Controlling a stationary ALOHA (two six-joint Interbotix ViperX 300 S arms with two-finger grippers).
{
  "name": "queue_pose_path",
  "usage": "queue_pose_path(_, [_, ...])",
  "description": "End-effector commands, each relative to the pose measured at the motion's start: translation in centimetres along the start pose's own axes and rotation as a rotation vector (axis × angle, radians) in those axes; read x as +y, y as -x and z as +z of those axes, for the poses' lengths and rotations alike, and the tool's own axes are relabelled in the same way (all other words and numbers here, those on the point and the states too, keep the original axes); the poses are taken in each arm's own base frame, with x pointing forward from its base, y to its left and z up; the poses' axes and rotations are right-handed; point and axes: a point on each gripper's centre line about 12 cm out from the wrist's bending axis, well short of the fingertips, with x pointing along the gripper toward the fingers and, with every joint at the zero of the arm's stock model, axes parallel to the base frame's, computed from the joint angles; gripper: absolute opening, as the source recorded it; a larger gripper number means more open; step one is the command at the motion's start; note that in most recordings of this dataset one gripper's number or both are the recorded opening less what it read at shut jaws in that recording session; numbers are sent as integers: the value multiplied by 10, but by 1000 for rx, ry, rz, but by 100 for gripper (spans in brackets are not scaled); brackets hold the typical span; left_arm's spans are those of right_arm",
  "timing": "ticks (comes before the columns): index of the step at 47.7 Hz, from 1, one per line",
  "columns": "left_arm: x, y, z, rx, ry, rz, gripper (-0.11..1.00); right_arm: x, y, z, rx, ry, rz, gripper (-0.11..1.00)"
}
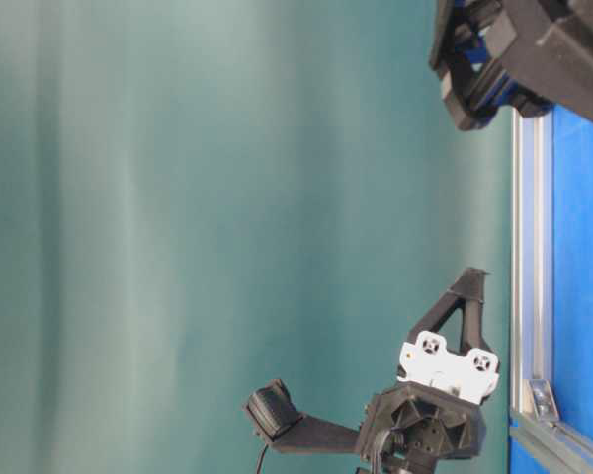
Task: Insert the wire through the string loop located on the left side.
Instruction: 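Close the right gripper on the black USB cable near its plug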
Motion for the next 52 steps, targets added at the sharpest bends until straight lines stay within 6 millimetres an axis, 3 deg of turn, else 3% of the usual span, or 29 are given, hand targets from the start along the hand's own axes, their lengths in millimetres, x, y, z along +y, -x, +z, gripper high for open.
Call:
queue_pose_path(1, [-5,3,16,-38,-5,-21,0,0,3,20,-55,-19,-4,1])
queue_pose_path(31, [-5,8,13,-22,-11,-25,0,-4,0,18,-15,-144,-29,0])
queue_pose_path(37, [-5,8,13,-22,-9,-24,0,-4,0,18,-15,-176,-33,23])
queue_pose_path(48, [-5,7,13,-24,-10,-25,0,-6,-1,14,13,-206,-52,88])
queue_pose_path(50, [-5,7,13,-24,-9,-24,0,-6,-1,13,19,-209,-53,93])
queue_pose_path(52, [-5,7,13,-24,-9,-24,0,-6,-1,13,22,-211,-54,92])
